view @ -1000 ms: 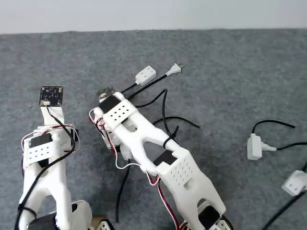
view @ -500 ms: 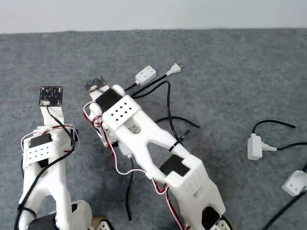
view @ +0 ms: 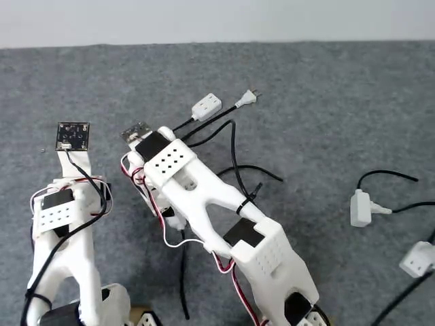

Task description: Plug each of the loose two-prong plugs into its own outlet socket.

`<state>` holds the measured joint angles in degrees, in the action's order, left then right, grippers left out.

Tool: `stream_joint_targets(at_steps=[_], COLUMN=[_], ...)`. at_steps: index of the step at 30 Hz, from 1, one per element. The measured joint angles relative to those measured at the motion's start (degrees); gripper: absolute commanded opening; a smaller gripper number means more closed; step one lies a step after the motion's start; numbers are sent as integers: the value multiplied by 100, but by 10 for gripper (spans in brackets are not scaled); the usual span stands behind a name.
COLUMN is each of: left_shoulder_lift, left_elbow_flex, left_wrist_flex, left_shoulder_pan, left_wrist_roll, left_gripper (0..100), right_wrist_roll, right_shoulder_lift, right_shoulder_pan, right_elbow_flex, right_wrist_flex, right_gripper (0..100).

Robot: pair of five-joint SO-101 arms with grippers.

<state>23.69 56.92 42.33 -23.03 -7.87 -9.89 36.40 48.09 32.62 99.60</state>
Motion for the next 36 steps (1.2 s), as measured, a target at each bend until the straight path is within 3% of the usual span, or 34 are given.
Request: stream_joint_targets(at_steps=[2, 6, 12, 15, 18, 20, 30, 36], left_shoulder_lift=[0, 0, 0, 0, 0, 0, 0, 0], left_elbow_flex=[0, 0, 0, -44, -114, -114, -114, -114], left_wrist_flex=[0, 105, 730, 1204, 1679, 1855, 1881, 1415], left_shoulder_pan=[0, 88, 484, 712, 976, 1187, 2382, 2998], left_wrist_roll=[0, 0, 44, 484, 870, 1046, 1240, 2136], left_gripper=[178, 177, 173, 165, 81, 13, 15, 16], right_wrist_roll=[88, 97, 211, 466, 554, 589, 589, 589], right_shoulder_lift=[0, -229, -1486, -2092, -2716, -3121, -4826, -4897], right_shoulder_pan=[0, -62, -563, -818, -1108, -1275, -1969, -2242], right_elbow_flex=[0, 0, -431, -1020, -1776, -2418, -5776, -6418], right_wrist_flex=[9, 79, 79, 70, -88, -422, -3121, -4167], right_gripper=[154, 0, 8, 8, 8, 8, 8, 8])
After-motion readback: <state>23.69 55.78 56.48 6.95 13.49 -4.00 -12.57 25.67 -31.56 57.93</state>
